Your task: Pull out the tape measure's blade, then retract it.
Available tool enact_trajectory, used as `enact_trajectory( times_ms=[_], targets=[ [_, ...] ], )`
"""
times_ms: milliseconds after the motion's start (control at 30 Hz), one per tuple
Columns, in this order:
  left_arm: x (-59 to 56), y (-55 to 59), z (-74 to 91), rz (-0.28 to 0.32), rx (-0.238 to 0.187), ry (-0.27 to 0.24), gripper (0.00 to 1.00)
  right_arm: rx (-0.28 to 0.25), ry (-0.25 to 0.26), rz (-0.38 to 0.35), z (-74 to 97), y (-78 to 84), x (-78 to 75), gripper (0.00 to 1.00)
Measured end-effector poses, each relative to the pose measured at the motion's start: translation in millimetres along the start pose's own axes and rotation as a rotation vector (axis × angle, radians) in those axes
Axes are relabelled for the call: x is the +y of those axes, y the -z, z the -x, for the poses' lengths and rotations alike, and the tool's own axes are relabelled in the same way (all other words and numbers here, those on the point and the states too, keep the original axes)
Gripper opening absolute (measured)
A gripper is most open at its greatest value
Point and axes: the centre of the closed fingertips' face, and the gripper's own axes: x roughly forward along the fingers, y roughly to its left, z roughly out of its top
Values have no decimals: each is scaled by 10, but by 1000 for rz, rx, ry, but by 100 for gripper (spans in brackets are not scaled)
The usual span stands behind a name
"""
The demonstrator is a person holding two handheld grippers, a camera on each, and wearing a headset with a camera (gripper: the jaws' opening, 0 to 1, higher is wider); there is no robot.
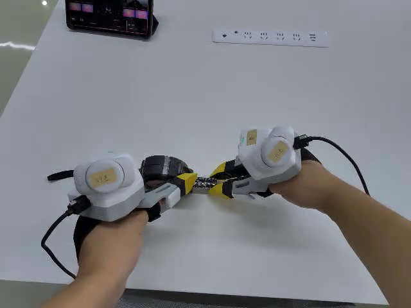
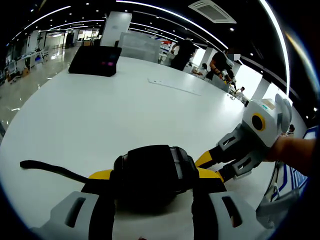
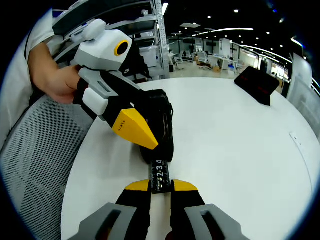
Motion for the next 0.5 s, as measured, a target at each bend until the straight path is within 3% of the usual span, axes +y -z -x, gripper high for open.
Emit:
enact_trajectory(
  times_ms=[500],
  targets=[
    [-12, -2, 15, 3, -2, 3, 57, -21, -6, 3, -143, -133, 12, 11]
  ],
)
